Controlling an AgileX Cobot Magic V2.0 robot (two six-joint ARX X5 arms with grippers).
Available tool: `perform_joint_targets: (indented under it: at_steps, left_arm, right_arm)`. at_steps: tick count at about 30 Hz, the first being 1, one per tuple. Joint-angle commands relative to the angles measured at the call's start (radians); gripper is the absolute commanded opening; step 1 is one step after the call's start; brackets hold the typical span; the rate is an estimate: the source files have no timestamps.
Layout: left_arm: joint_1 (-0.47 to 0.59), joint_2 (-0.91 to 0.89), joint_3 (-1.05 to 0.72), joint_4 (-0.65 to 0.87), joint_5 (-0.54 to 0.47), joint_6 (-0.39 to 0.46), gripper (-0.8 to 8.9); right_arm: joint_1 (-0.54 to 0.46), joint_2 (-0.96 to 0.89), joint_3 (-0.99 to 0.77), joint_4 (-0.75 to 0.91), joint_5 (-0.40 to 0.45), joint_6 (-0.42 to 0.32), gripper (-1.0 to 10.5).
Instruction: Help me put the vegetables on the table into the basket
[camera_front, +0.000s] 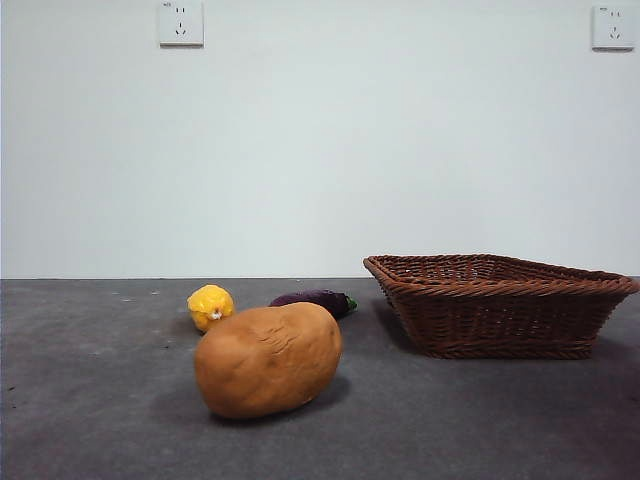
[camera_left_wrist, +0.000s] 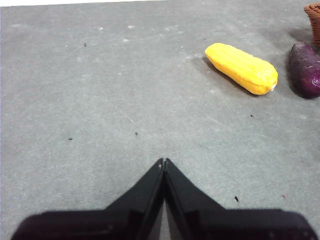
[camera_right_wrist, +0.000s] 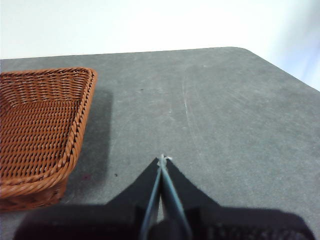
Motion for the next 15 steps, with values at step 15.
perform_joint_targets:
  at_steps: [15]
  left_arm:
    - [0.002, 0.012, 0.051, -0.049, 0.002, -0.216, -0.03]
  right_arm:
    - [0.000, -0.001, -0.009, 0.033, -0.071, 0.369, 0.0]
